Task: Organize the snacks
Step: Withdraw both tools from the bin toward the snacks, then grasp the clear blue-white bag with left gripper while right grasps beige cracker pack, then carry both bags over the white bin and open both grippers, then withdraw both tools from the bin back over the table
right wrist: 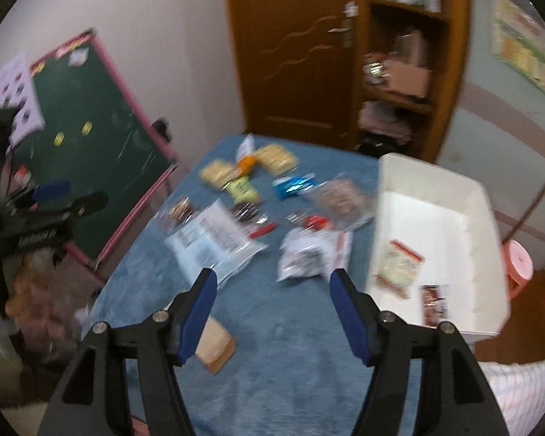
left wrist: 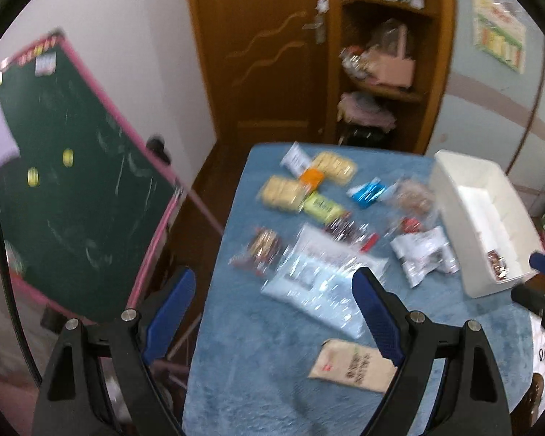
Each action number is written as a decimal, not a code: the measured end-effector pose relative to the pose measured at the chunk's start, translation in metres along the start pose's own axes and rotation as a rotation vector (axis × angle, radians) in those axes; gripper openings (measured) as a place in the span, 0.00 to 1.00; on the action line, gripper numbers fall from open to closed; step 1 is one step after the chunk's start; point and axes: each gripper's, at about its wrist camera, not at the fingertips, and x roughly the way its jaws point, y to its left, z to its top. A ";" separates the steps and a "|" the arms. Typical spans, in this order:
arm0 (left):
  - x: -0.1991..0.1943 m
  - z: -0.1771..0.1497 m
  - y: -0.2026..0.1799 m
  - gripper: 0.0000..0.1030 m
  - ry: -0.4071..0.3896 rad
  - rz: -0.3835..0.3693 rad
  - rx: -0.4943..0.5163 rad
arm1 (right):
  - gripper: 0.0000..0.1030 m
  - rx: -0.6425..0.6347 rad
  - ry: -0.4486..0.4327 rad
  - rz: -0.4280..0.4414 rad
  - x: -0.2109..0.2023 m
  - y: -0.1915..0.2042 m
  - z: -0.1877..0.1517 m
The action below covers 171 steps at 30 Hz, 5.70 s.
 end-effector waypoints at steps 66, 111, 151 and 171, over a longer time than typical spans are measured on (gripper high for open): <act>0.149 0.003 -0.043 0.15 0.212 -0.271 -0.340 | 0.57 -0.350 0.081 0.273 0.087 0.053 -0.098; 0.020 0.157 -0.343 0.14 -0.093 -0.482 0.215 | 0.57 0.417 -0.158 -0.331 -0.026 -0.263 0.030; 0.037 0.124 -0.273 0.85 -0.053 -0.434 0.146 | 0.59 0.379 -0.033 -0.265 0.003 -0.223 0.016; -0.043 0.097 -0.092 0.85 -0.133 -0.224 0.147 | 0.59 0.233 -0.155 -0.232 -0.075 -0.127 0.042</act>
